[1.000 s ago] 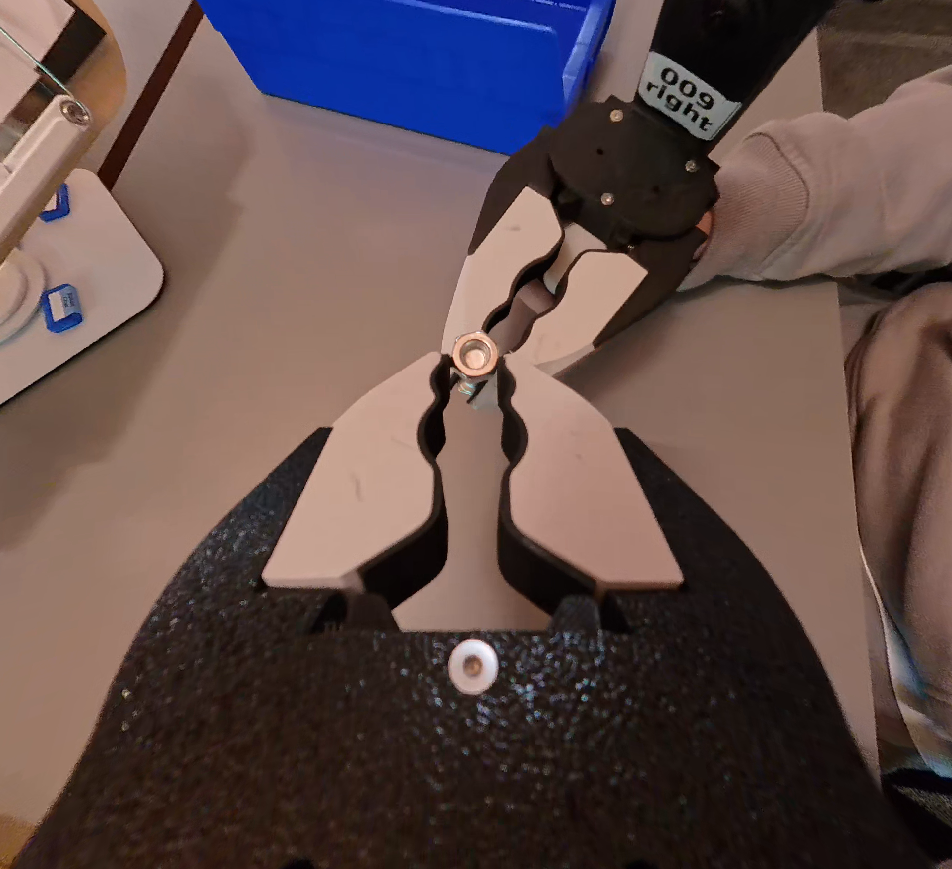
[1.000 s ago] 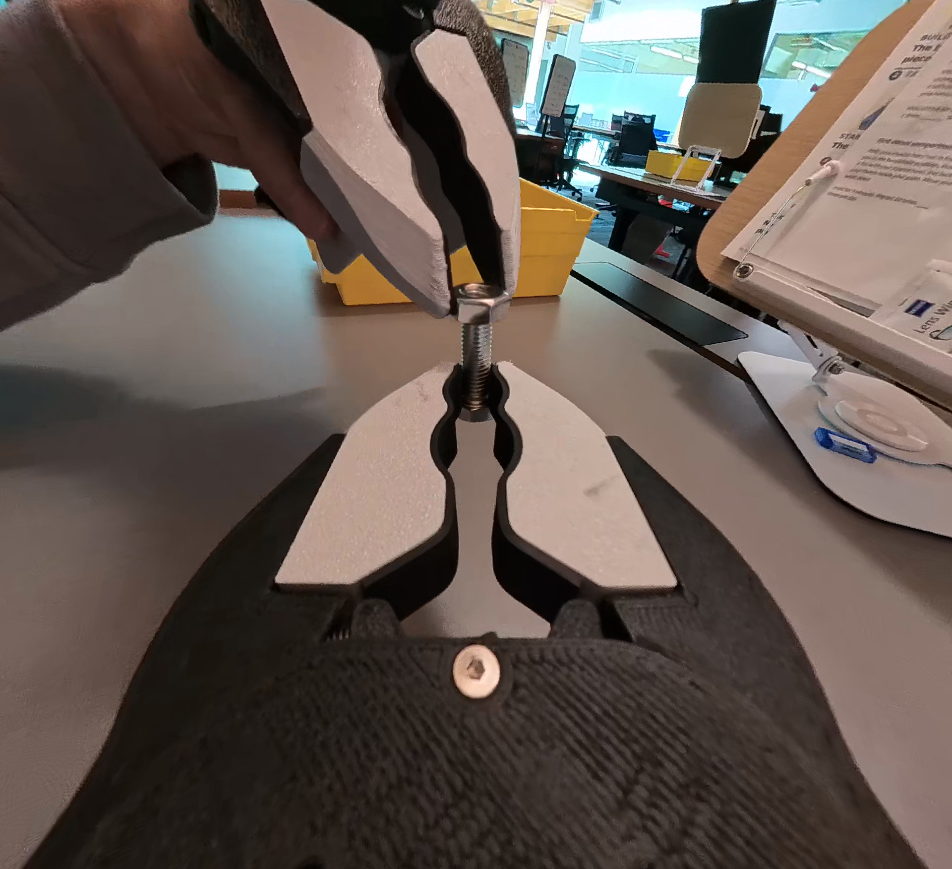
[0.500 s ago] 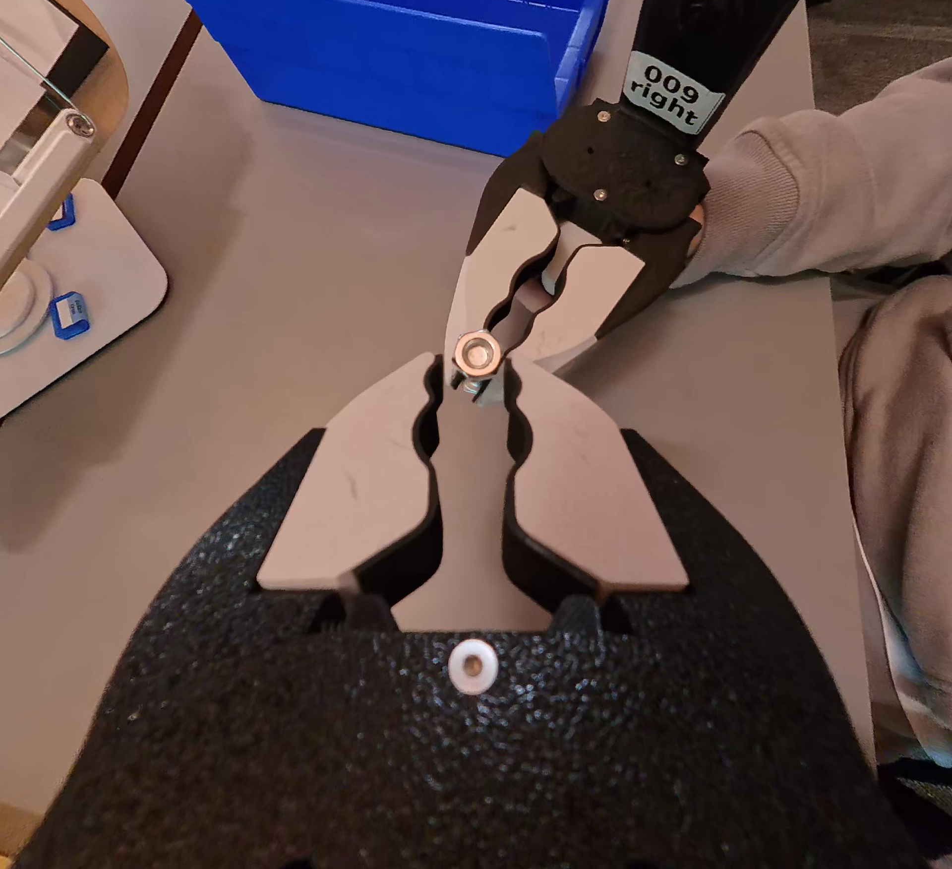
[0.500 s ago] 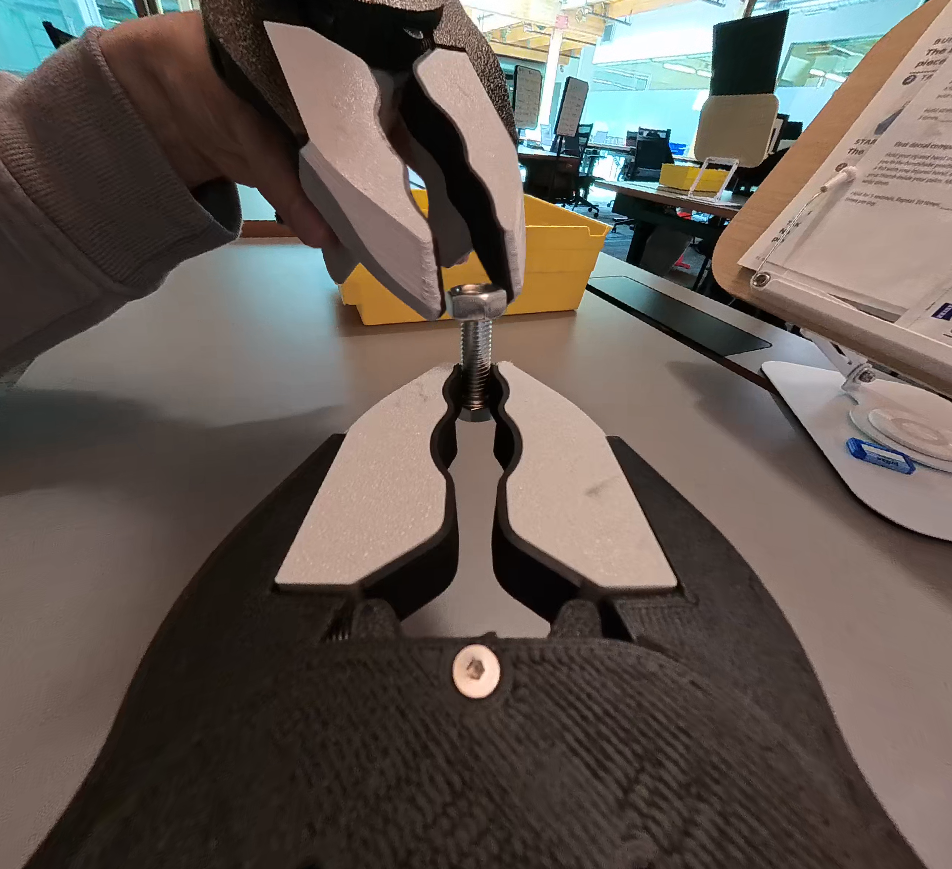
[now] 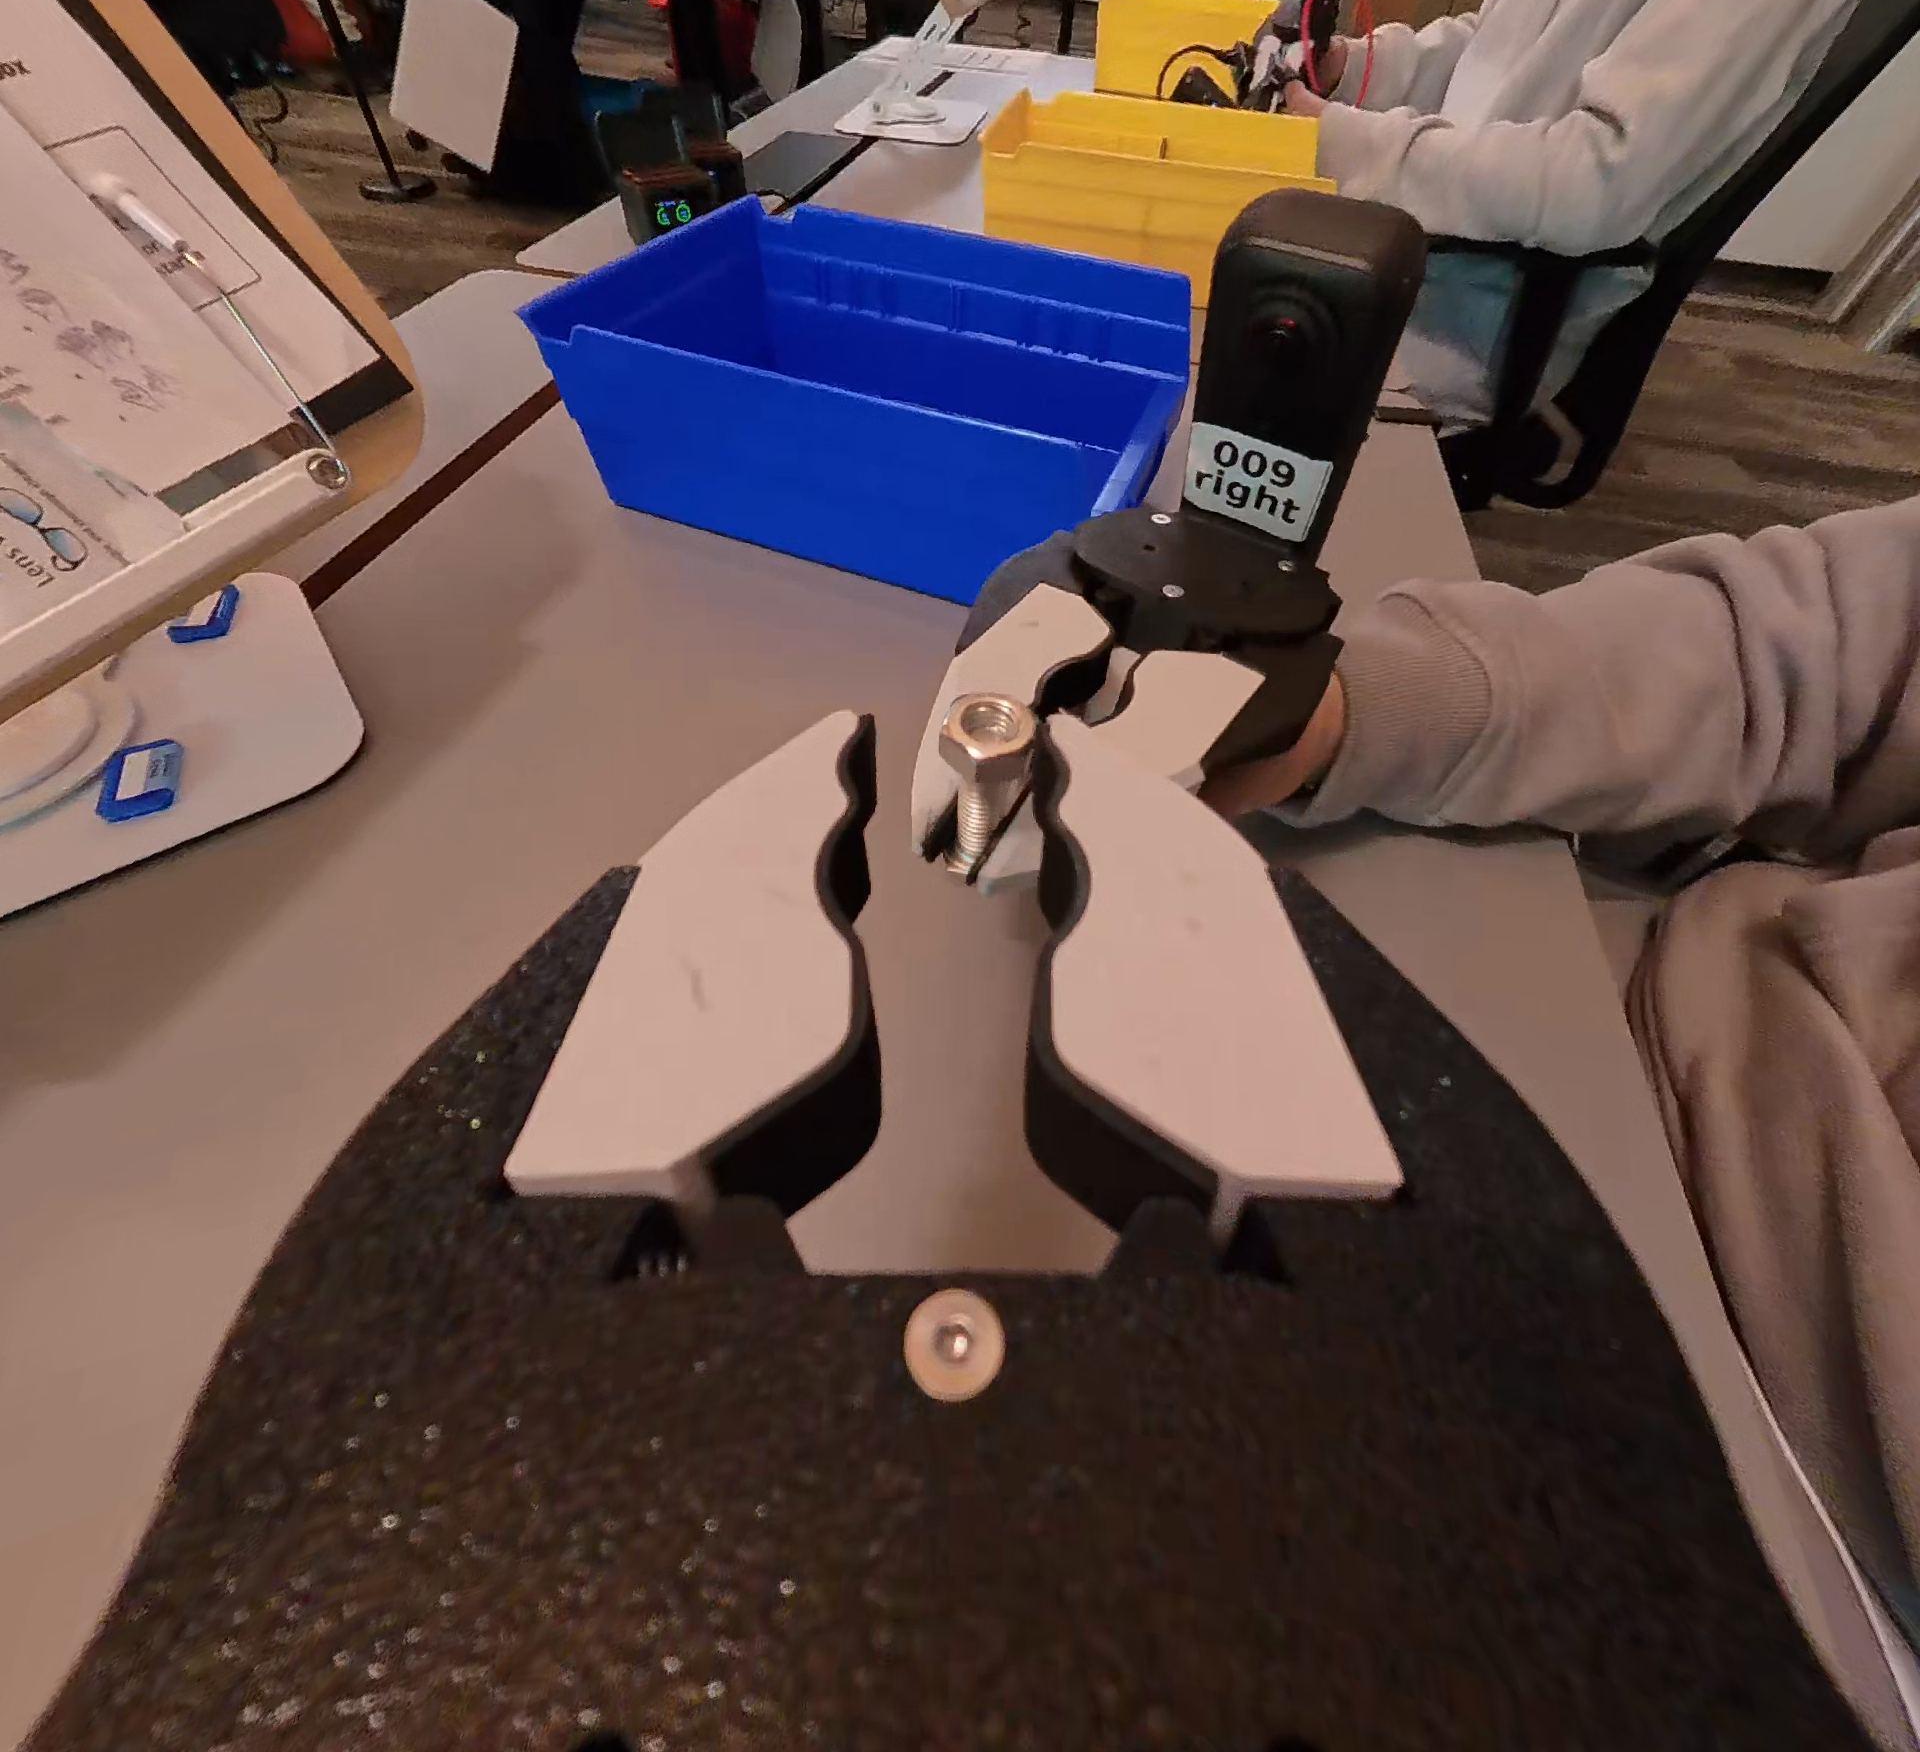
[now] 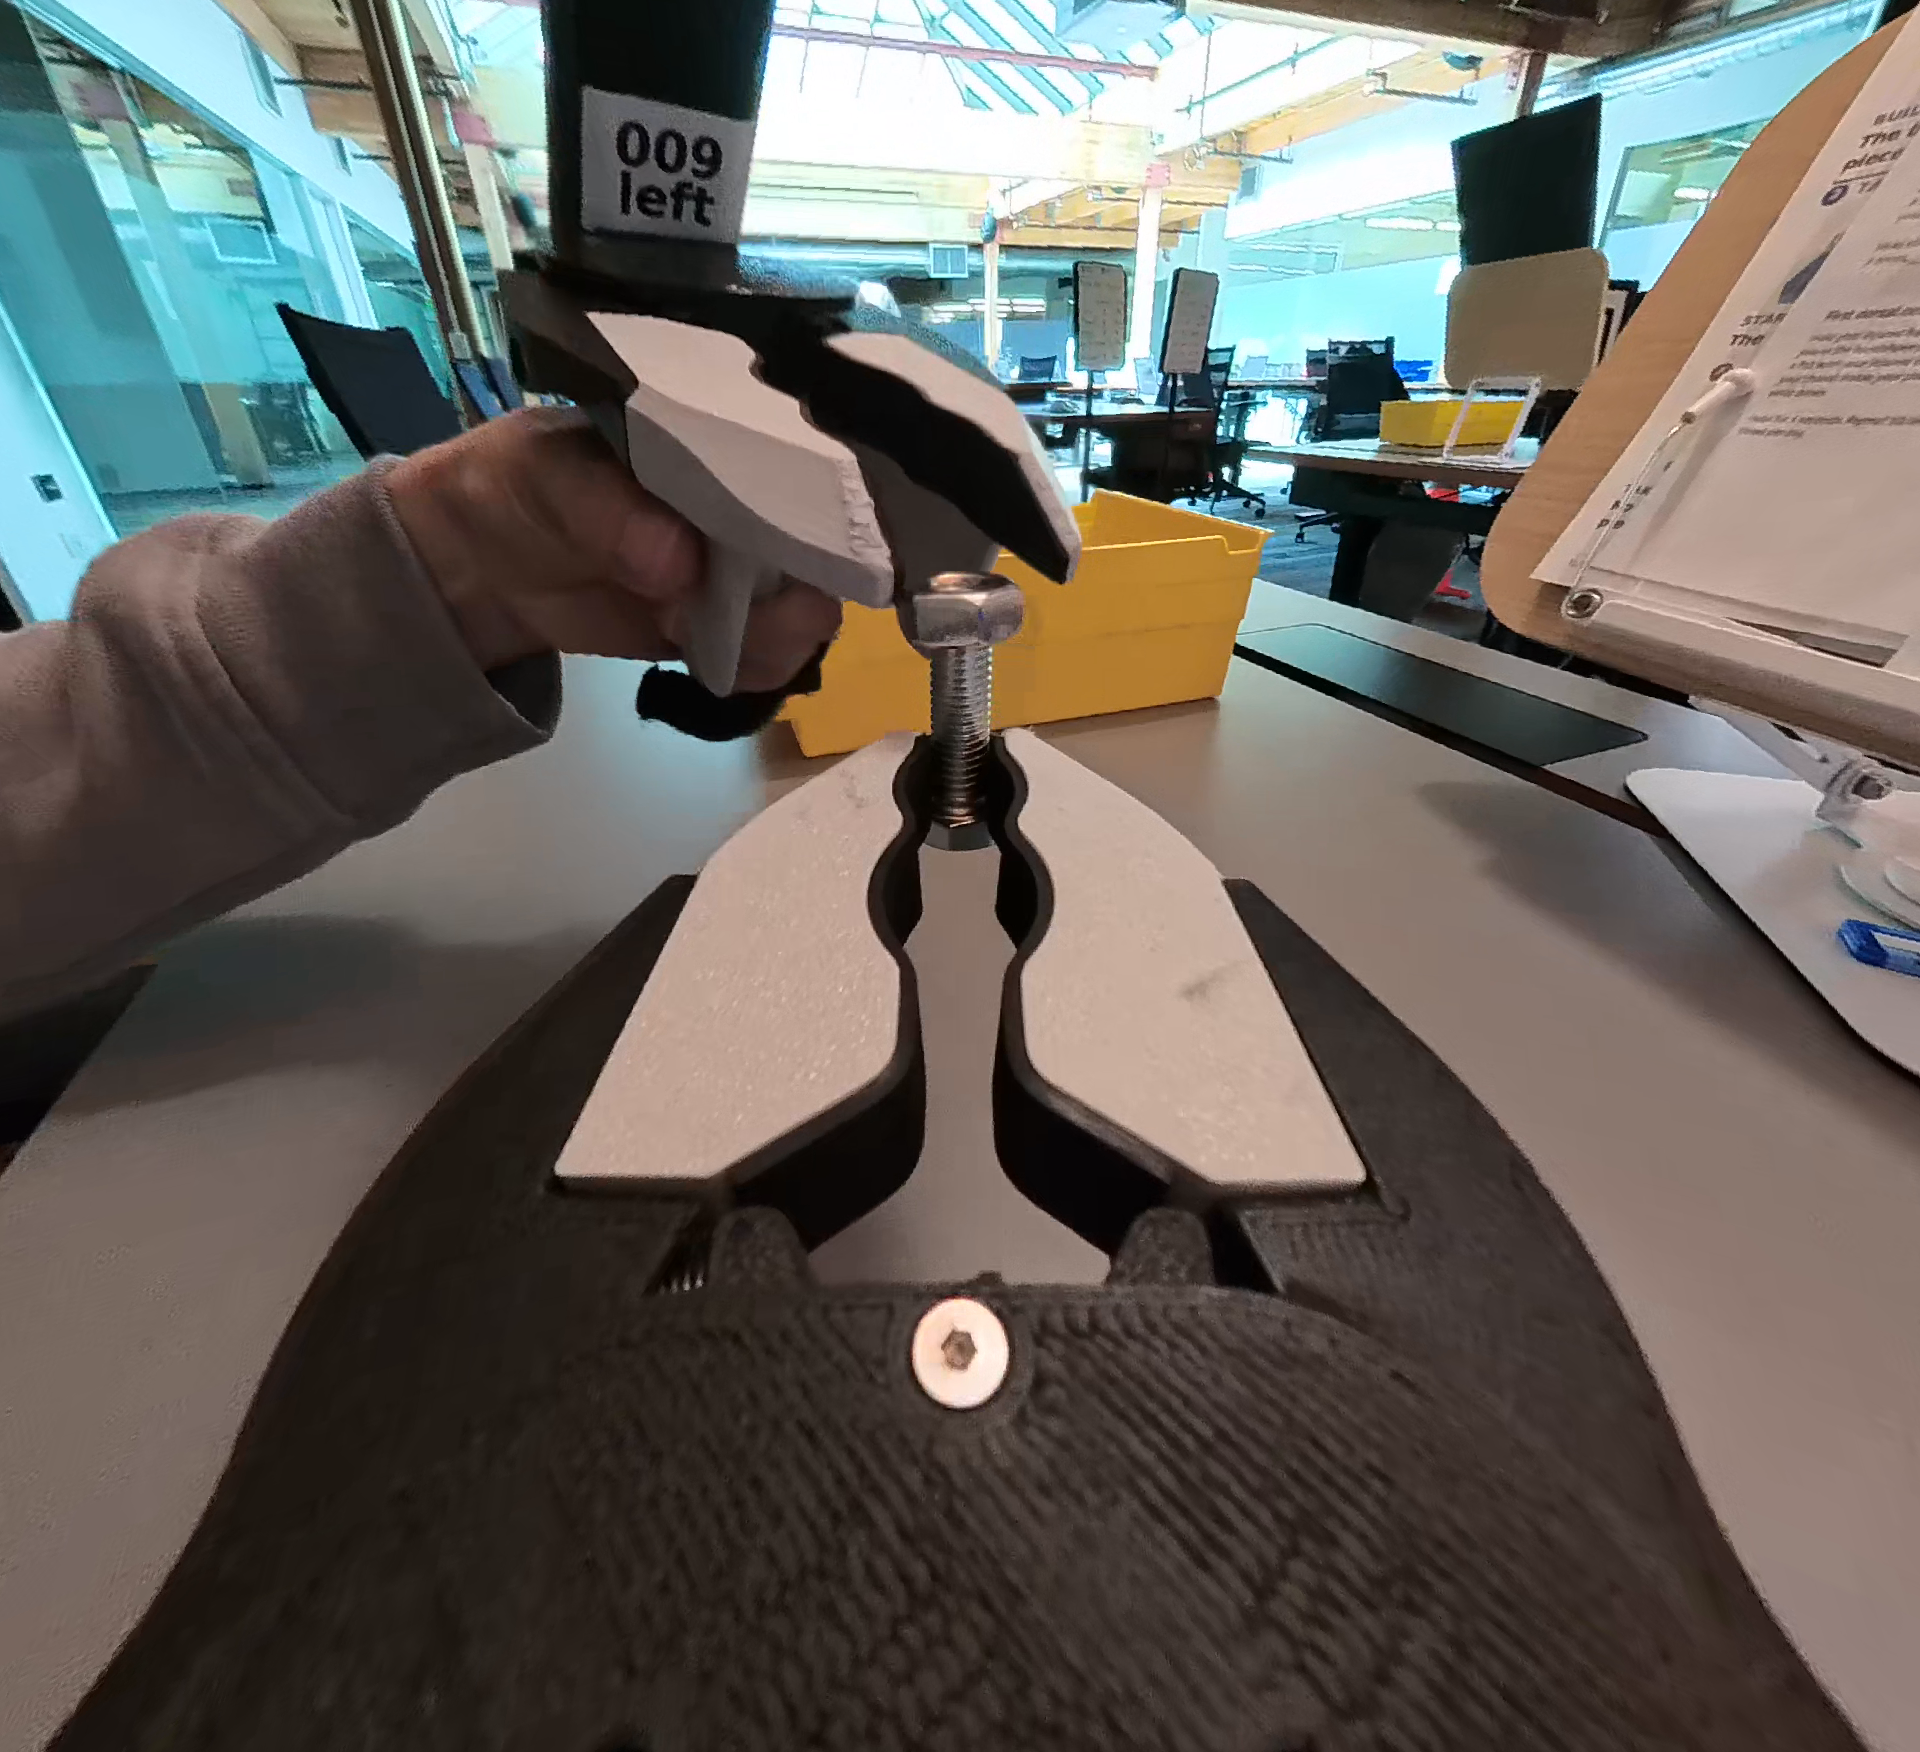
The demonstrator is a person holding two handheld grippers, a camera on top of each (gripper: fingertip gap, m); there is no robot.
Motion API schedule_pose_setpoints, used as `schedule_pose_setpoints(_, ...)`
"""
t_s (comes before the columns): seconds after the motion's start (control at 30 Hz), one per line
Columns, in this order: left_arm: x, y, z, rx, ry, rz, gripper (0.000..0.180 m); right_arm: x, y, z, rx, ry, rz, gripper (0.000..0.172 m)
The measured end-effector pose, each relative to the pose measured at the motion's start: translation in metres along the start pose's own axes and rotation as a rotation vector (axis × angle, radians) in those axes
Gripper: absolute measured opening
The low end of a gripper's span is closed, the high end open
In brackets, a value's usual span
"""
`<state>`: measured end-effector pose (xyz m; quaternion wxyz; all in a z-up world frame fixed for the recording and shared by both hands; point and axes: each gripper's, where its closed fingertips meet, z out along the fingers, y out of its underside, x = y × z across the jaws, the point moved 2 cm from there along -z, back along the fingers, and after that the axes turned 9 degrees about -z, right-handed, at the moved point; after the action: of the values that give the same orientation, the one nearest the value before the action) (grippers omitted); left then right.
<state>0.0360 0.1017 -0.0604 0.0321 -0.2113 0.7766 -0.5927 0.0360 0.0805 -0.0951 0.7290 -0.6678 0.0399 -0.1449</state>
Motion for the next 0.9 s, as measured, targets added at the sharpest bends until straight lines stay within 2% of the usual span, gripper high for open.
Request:
schedule_pose_setpoints(0.47,0.002,0.004,-0.002,-0.056,0.028,0.052,0.024,-0.004,0.002,0.001,-0.005,-0.032,0.0,0.009)
schedule_pose_setpoints(0.7,-0.003,0.005,-0.009,-0.085,-0.014,0.075,0.024,-0.003,0.001,0.001,-0.002,-0.026,-0.001,0.009)
schedule_pose_setpoints(0.9,0.005,-0.001,-0.003,-0.025,0.01,0.05,0.026,-0.004,0.001,0.002,-0.006,-0.022,-0.013,0.009)
